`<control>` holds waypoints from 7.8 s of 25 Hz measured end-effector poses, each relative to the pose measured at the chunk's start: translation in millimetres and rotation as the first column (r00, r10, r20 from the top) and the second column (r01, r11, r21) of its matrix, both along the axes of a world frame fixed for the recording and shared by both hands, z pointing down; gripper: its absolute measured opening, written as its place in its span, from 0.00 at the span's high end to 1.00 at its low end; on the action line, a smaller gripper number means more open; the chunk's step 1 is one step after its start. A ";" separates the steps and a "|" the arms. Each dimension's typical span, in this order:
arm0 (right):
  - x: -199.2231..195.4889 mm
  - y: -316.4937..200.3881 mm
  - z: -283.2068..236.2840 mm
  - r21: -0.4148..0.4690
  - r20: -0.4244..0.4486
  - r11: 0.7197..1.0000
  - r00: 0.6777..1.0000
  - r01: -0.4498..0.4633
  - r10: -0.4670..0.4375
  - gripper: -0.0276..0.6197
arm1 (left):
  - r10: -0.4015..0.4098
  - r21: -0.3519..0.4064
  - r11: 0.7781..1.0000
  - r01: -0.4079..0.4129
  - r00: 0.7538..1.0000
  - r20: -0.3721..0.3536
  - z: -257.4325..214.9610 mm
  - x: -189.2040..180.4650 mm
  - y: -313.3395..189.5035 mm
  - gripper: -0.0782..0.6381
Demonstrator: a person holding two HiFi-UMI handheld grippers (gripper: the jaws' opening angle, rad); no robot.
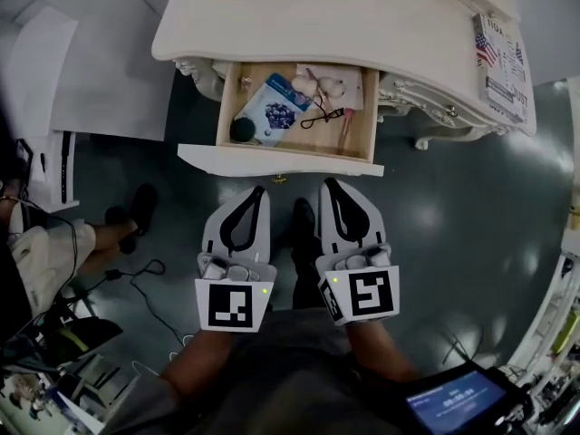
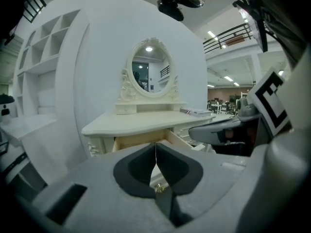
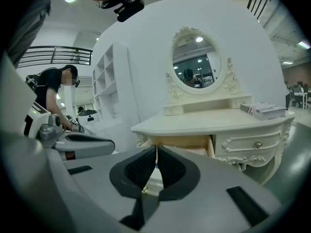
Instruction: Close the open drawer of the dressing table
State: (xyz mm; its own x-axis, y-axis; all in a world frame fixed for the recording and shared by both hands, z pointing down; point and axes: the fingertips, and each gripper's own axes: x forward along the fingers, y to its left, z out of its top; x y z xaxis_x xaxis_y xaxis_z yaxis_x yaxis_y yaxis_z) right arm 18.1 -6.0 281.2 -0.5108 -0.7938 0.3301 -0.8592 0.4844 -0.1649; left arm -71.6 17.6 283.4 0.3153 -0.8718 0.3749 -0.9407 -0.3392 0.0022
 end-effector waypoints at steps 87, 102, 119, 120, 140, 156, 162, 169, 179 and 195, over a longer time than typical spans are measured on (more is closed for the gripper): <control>35.3 -33.0 78.7 -0.113 -0.030 0.993 0.999 -0.036 0.033 0.93 | -0.038 -0.113 0.993 0.031 0.997 -0.064 123.4 9.8 -74.8 0.76; 43.4 -37.9 77.5 -0.113 -0.026 0.992 0.999 -0.047 0.044 0.93 | -0.044 -0.096 0.995 0.039 0.998 -0.048 122.6 10.7 -92.4 0.76; 54.5 -47.8 81.5 -0.122 -0.030 0.991 0.998 -0.057 0.054 0.93 | -0.051 -0.083 0.995 0.047 0.998 -0.039 123.4 12.3 -113.5 0.76; 55.0 -48.4 81.5 -0.122 -0.030 0.991 0.998 -0.058 0.055 0.93 | -0.049 -0.080 0.996 0.046 0.998 -0.038 123.3 12.5 -114.8 0.76; 62.9 -56.5 83.1 -0.124 -0.035 0.990 0.997 -0.069 0.065 0.93 | -0.057 -0.063 0.997 0.055 0.998 -0.033 122.1 9.9 -129.8 0.76; 63.2 -65.1 86.4 -0.126 -0.039 0.990 0.998 -0.062 0.057 0.93 | -0.060 -0.051 0.997 0.059 0.998 -0.032 121.2 9.0 -143.2 0.76; 62.6 -66.5 85.8 -0.129 -0.031 0.989 0.997 -0.070 0.066 0.93 | -0.057 -0.048 0.997 0.056 0.998 -0.028 121.3 8.1 -147.3 0.76; 64.3 -70.2 86.7 -0.128 -0.026 0.989 0.997 -0.077 0.074 0.93 | -0.058 -0.020 0.998 0.057 0.998 -0.029 118.6 6.7 -155.4 0.76; 65.7 -79.0 88.4 -0.131 -0.014 0.988 0.997 -0.081 0.079 0.93 | -0.061 -0.007 0.998 0.061 0.998 -0.029 118.5 5.3 -167.1 0.77; 76.8 -81.5 90.9 -0.139 -0.030 0.986 0.995 -0.096 0.092 0.93 | -0.067 0.001 0.998 0.067 0.998 -0.016 118.3 6.3 -179.9 0.77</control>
State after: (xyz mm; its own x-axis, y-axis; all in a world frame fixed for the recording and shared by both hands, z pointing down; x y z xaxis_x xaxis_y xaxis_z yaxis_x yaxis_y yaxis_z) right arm 94.9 -87.5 372.1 -0.4270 -0.7829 0.4526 -0.9042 0.3748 -0.2048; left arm -65.4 -162.3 401.7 0.2617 -0.8917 0.3693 -0.9613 -0.2752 0.0167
